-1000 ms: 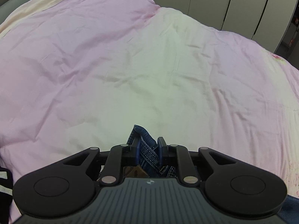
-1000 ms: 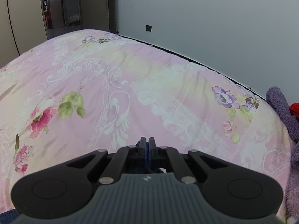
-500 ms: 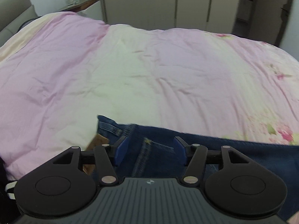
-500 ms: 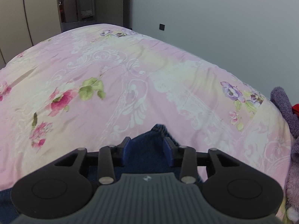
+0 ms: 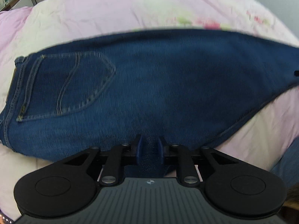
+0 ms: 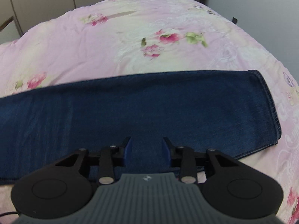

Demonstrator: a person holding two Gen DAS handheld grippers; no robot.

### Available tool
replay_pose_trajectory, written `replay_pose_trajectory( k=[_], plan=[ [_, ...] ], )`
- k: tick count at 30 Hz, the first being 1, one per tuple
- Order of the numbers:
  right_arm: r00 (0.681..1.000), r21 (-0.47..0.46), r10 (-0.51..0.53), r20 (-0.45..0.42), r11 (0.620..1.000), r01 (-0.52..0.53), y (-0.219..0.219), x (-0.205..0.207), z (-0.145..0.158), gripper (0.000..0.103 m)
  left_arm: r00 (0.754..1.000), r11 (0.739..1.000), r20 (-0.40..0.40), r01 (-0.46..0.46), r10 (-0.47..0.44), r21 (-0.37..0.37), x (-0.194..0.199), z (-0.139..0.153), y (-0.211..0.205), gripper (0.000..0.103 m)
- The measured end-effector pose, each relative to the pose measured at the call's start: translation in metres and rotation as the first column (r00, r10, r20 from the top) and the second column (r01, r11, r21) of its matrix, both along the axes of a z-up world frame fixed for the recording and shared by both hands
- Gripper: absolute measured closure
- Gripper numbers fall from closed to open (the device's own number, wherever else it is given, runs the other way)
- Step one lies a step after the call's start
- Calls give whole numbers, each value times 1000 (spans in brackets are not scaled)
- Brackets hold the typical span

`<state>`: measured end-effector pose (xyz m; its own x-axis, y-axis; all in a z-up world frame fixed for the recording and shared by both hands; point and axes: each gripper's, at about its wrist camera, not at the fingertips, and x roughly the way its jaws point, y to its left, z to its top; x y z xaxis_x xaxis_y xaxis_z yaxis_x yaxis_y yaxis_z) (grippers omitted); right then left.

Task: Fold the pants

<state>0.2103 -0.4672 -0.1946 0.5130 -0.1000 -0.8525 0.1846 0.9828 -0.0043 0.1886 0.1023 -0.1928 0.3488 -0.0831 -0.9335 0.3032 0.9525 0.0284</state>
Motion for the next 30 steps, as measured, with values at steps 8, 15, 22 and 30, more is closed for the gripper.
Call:
replay_pose_trajectory(
  k=[8,15,22,30],
  plan=[
    [997,-33,17,-74,999,-19,12,-34,-46,73,993,997,-108,-46,52,57,-10,-34,11,90],
    [997,-27,14,-78,999,-17,7,-49,-43,73,994,996,-98,-37,45,76,-19,-17,12,89],
    [969,184,-245,37,955,235,-59,-93,-12,64,997,992,61,61,-55,-107,-12,42,-28,82],
    [811,421,-580,69,754,504,-164,-134,-11,52,970,966,125,223,-207,-130,25,45,-132,79]
  ],
)
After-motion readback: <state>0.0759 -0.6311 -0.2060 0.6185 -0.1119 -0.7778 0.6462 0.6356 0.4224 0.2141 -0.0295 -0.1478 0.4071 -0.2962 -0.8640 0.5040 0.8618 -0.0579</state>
